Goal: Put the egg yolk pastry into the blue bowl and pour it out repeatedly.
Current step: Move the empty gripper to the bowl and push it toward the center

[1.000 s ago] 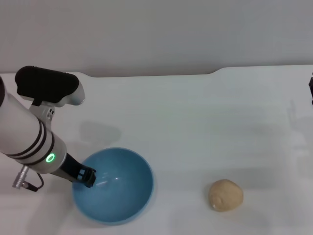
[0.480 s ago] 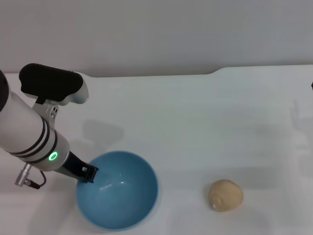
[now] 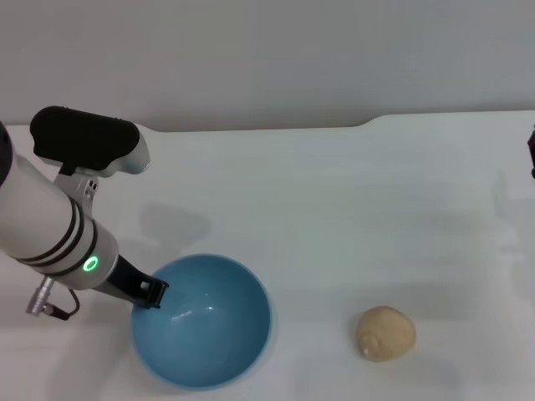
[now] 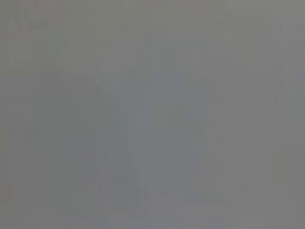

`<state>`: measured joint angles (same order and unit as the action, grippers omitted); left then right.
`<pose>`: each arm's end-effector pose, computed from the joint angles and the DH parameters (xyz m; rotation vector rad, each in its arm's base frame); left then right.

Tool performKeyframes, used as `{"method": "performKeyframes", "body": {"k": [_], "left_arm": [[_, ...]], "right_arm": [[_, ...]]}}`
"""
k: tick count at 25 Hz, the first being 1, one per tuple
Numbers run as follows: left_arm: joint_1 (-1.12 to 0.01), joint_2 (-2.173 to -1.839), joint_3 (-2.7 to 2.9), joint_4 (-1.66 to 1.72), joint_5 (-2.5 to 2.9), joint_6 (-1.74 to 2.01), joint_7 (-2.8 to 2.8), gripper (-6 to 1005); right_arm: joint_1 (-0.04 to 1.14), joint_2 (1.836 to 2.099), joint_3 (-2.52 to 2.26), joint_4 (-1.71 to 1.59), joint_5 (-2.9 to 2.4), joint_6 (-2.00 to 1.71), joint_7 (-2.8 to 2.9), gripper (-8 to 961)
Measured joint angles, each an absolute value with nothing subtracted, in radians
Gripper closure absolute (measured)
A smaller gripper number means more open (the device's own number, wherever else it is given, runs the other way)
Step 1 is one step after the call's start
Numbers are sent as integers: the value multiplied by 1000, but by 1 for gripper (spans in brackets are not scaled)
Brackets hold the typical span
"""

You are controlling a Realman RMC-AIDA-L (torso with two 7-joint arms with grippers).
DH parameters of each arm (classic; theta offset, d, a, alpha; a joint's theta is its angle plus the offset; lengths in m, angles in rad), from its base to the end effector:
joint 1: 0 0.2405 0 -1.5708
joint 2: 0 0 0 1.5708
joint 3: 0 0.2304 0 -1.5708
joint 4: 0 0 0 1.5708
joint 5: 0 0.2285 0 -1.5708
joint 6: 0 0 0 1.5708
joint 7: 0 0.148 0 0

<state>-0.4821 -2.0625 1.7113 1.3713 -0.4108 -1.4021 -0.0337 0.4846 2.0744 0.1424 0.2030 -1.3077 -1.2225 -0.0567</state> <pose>-0.1864 0.3362 -0.0321 -2.1709 -1.3263 0.5476 0.3320 0.3284 -0.0074 -1.4138 0.5663 0.5846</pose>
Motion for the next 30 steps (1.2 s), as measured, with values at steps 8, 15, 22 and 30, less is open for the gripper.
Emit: {"method": "performKeyframes", "body": {"k": [8,15,22,30], "left_arm": [[-498,-2061,1706,1371,-413,-1421,-35,999],[-507,-2060,1704,1371,-413,-1424,-35,1000],[-509,-2059,1704,1371,-412,-1424,-30,1001],[-511,-2059,1704,1371,-413,-1423,-26,1000]], "right_arm": [[530,2042,134,295,-1319,-1144,-54,459],[596,1878,145,538,-1430,-973,44,459],[637,1752,306,726,-1597,-680,71,458],[562,1750,932,970,-2146,82,55,459]]}}
